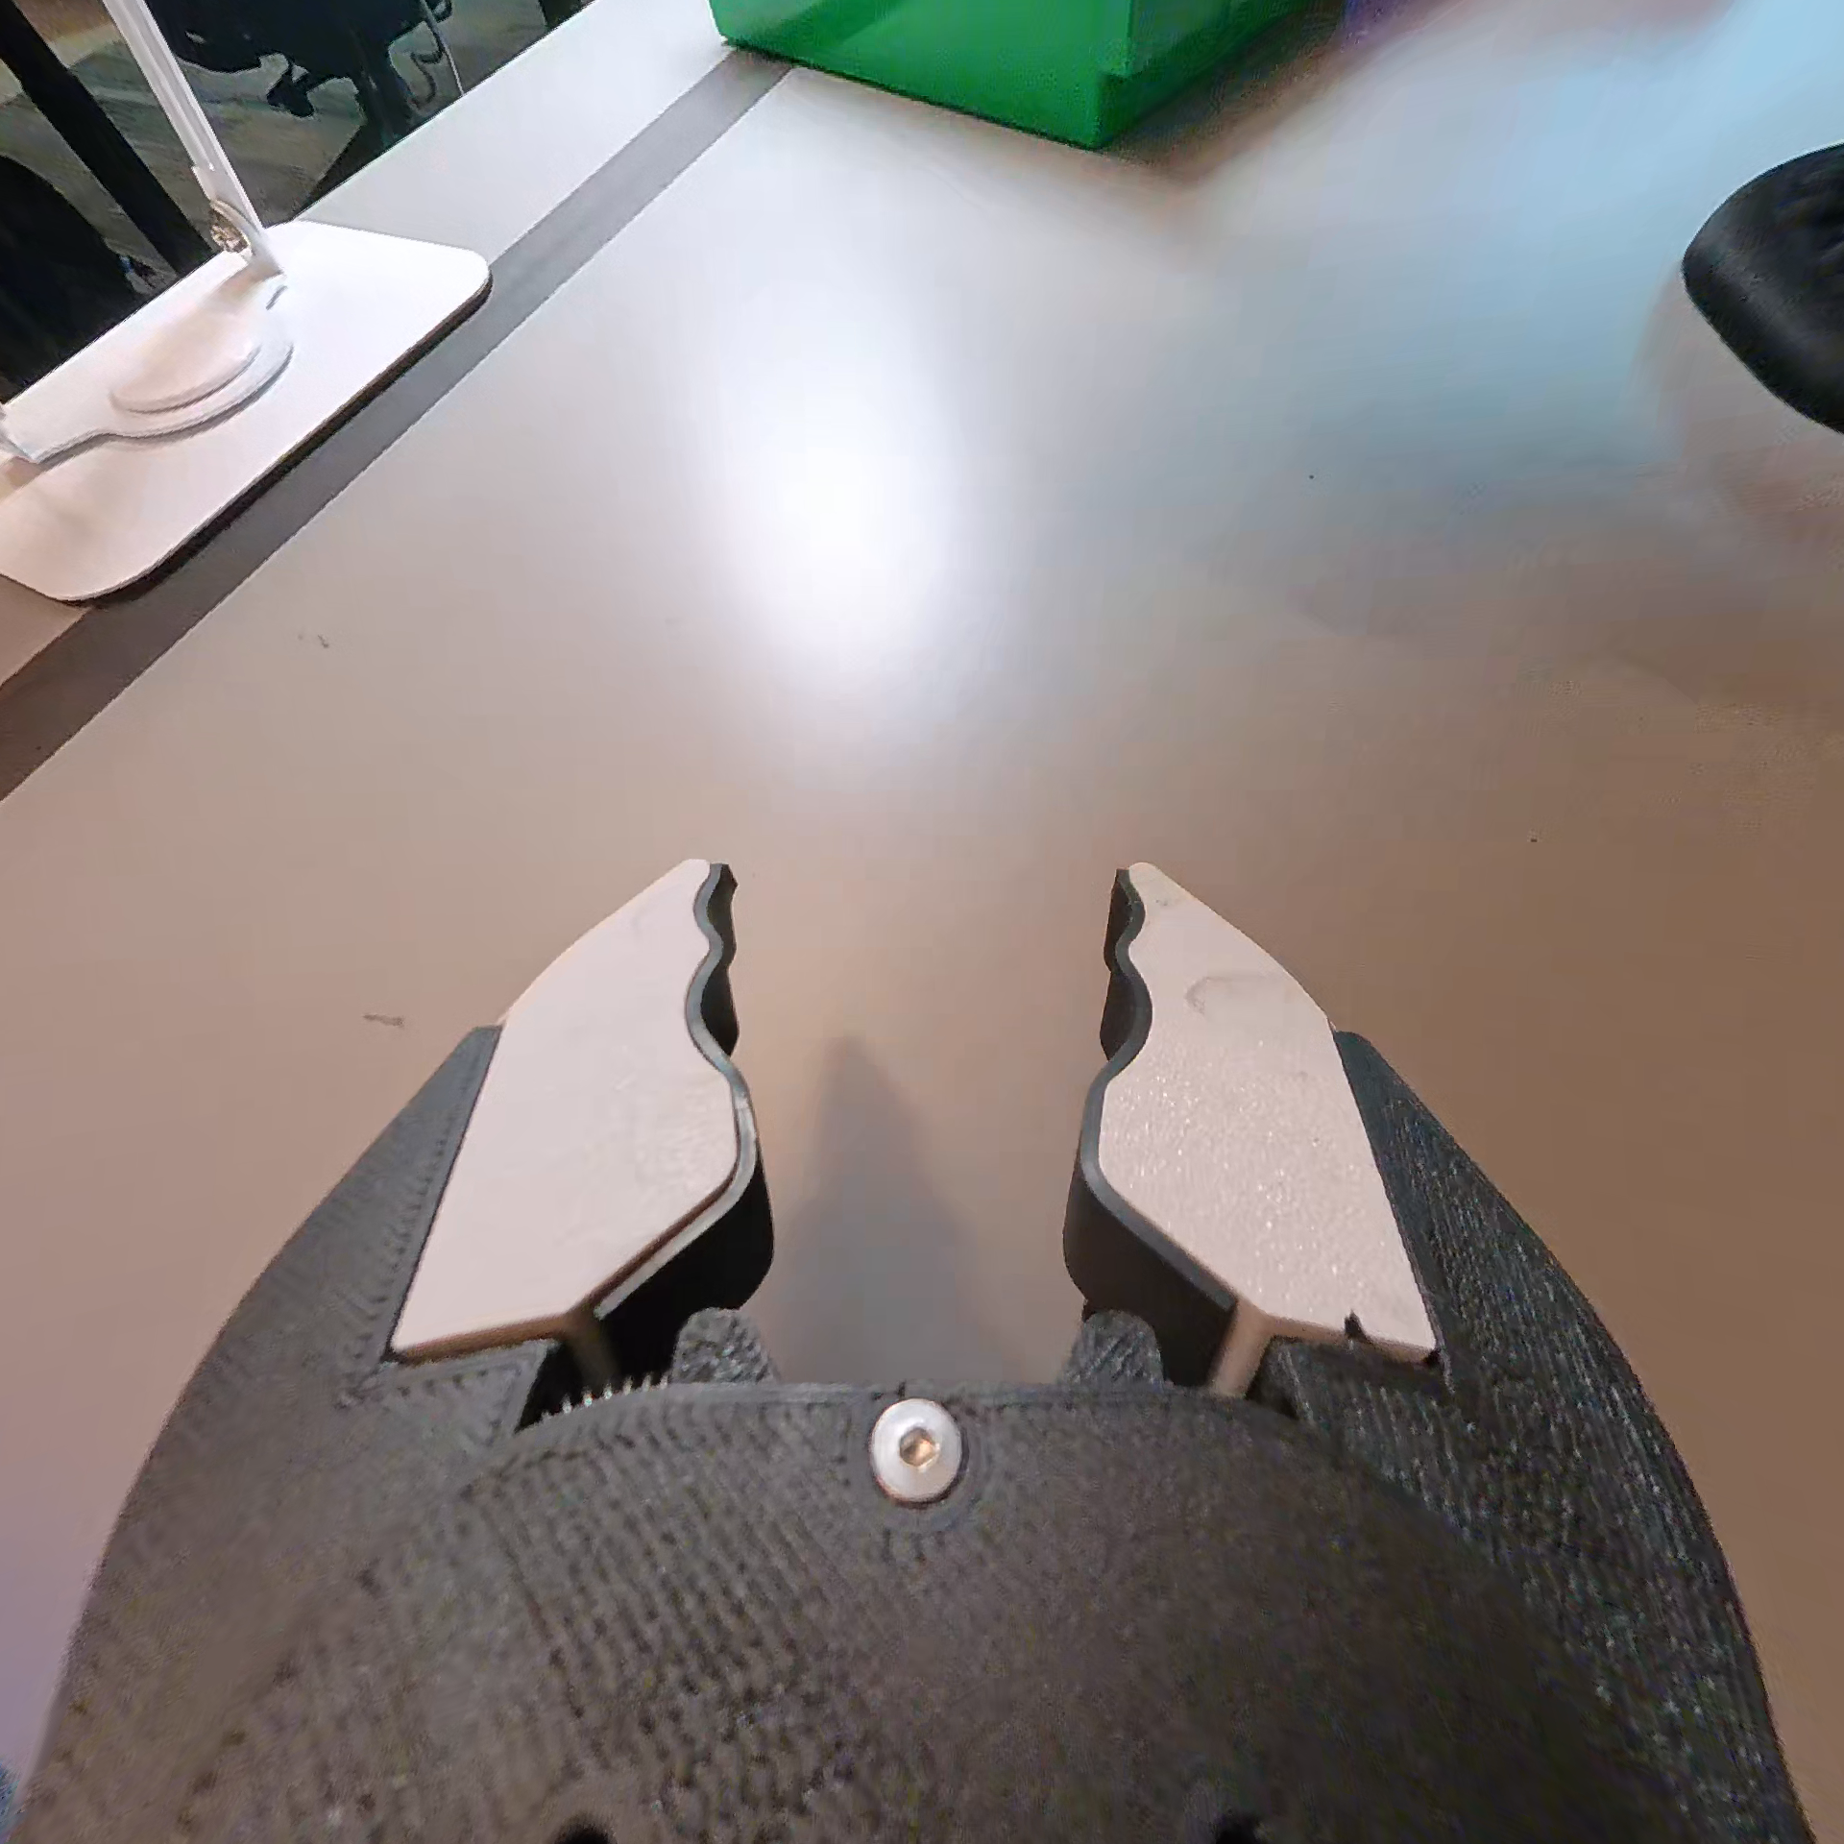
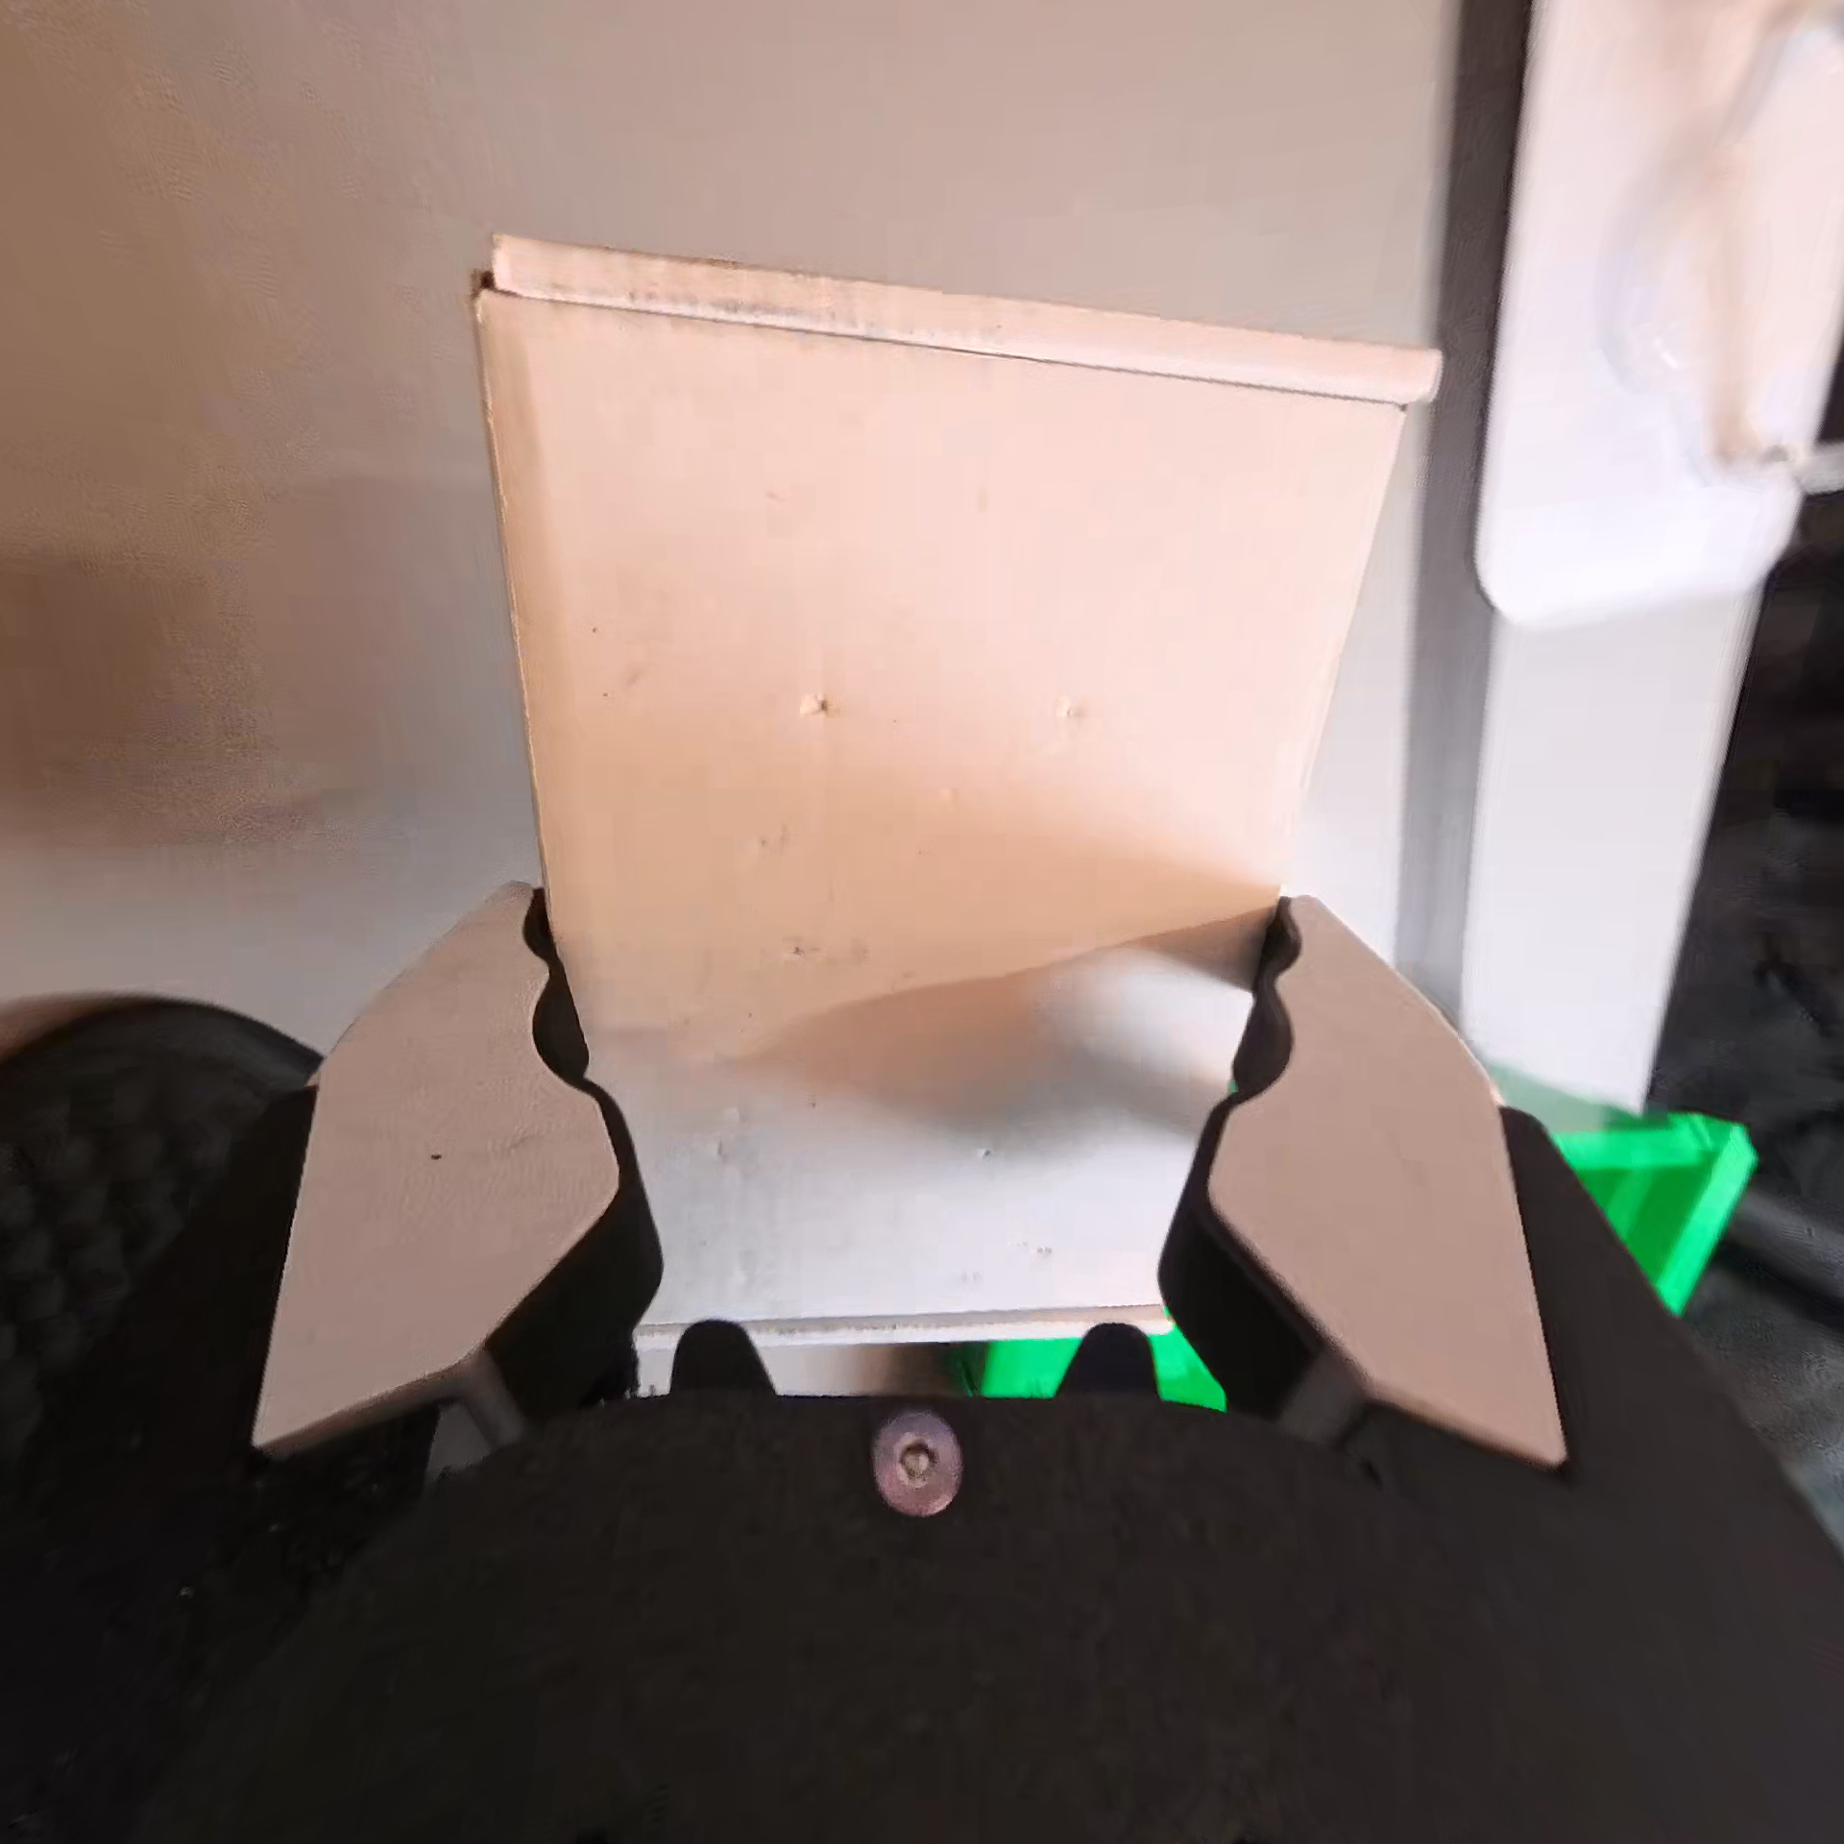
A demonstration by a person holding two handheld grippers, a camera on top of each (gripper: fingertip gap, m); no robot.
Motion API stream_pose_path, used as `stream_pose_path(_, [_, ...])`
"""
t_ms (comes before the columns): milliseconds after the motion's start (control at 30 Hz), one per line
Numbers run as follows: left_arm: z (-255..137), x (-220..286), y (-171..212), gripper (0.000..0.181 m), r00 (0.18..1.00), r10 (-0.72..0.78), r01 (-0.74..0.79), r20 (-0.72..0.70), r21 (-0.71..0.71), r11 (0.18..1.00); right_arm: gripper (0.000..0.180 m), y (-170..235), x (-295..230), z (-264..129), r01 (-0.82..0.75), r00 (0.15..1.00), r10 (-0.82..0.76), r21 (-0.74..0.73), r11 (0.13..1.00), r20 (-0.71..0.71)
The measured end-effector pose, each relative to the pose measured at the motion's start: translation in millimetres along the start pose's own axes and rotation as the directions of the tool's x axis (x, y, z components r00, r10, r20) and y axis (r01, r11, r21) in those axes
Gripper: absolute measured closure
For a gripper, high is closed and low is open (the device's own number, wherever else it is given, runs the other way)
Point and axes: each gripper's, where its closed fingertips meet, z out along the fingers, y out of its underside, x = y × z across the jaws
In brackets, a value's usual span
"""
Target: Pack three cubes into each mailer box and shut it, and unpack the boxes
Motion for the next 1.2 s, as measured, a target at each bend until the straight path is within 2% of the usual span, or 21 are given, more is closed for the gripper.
stream_pose_path(133, [1.0,-1.5,-0.8,0.11,1.0,-0.015,0.015,0.007,0.004,1.0,0.051,87.5,71.2,-42.3,-0.16,0.979,0.144,-0.107,0.981,-0.147])
stream_pose_path(233, [2.5,-2.8,-0.1,0.112,1.0,-0.025,0.025,0.011,0.0,1.0,0.051,151.0,118.0,-55.6,-0.267,0.948,0.226,-0.177,0.947,-0.223])
stream_pose_path(333, [5.0,-3.3,3.1,0.112,0.999,-0.038,0.038,0.013,-0.009,0.999,0.051,200.6,151.7,-47.4,-0.338,0.928,0.281,-0.233,0.912,-0.244])
stream_pose_path(467, [7.2,-4.7,6.5,0.113,0.998,-0.057,0.057,0.023,-0.022,0.998,0.051,241.2,184.5,-12.0,-0.358,0.926,0.298,-0.284,0.889,-0.232])
stream_pose_path(633, [5.3,-8.2,4.8,0.113,0.996,-0.078,0.078,0.052,-0.009,0.997,0.05,263.3,201.8,48.1,-0.304,0.951,0.267,-0.337,0.891,-0.152])
stream_pose_path(767, [1.8,-18.7,4.3,0.112,0.991,-0.084,0.085,0.109,-0.004,0.996,0.05,273.1,208.7,85.5,-0.216,0.975,0.176,-0.374,0.902,-0.139])
stream_pose_path(900, [-2.3,-26.5,2.2,0.112,0.985,-0.101,0.099,0.141,0.019,0.995,0.057,271.2,225.7,90.0,-0.177,0.972,0.107,-0.356,0.918,-0.207])
stream_pose_path(1033, [-2.5,-25.3,2.9,0.112,0.986,-0.096,0.095,0.137,0.016,0.995,0.057,266.2,240.6,70.5,-0.201,0.945,0.094,-0.329,0.923,-0.314])
stream_pose_path(1100, [-4.1,-23.4,1.0,0.113,0.987,-0.083,0.081,0.137,0.019,0.997,0.08,261.7,240.3,56.7,-0.2,0.925,0.081,-0.294,0.935,-0.371])
stream_pose_path(1200, [-7.2,-21.1,-2.7,0.115,0.989,-0.077,0.072,0.129,0.037,0.997,0.13,250.5,227.9,43.6,-0.216,0.895,0.112,-0.2,0.956,-0.432])
